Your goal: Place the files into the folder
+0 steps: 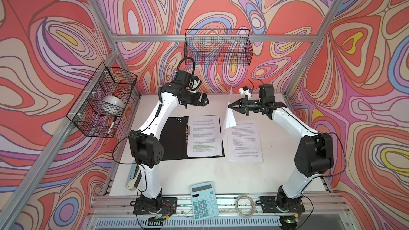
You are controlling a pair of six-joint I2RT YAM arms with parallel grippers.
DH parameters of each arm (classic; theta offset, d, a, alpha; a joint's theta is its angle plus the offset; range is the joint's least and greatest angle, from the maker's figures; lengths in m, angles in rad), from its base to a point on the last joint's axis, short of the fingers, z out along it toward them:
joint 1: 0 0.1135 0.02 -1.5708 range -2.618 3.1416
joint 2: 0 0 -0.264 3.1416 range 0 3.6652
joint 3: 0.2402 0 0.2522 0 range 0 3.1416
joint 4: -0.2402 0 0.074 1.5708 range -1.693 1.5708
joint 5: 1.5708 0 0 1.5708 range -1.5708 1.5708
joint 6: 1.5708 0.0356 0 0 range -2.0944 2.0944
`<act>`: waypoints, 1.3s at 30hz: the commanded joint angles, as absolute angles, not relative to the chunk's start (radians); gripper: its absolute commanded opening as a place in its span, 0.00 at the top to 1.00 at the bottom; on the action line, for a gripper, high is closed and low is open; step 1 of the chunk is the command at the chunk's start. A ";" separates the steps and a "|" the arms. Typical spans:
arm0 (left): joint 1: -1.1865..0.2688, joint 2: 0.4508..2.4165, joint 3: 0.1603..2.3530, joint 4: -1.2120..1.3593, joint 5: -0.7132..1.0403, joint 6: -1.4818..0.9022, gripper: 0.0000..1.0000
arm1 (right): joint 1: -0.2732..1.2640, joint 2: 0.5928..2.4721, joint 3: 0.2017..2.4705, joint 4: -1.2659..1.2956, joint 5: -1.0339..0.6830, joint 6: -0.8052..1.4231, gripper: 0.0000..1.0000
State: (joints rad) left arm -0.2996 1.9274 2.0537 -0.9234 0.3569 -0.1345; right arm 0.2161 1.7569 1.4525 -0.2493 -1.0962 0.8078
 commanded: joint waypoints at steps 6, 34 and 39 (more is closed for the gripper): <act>-0.217 1.825 1.977 -0.896 0.380 -0.153 0.00 | 0.320 1.812 1.512 -0.105 -1.066 0.912 1.00; -0.212 1.789 1.890 -0.848 0.418 -0.187 0.00 | 0.324 1.893 1.061 0.147 -0.852 0.999 1.00; -0.212 1.793 1.880 -0.842 0.418 -0.189 0.00 | 0.324 1.896 1.025 0.169 -0.808 1.013 1.00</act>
State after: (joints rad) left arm -0.2115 1.8267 1.8950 -0.8623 0.4046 -0.1799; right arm 0.3229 1.8874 1.0451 0.1375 -0.8543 1.0122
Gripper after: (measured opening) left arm 0.996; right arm 0.047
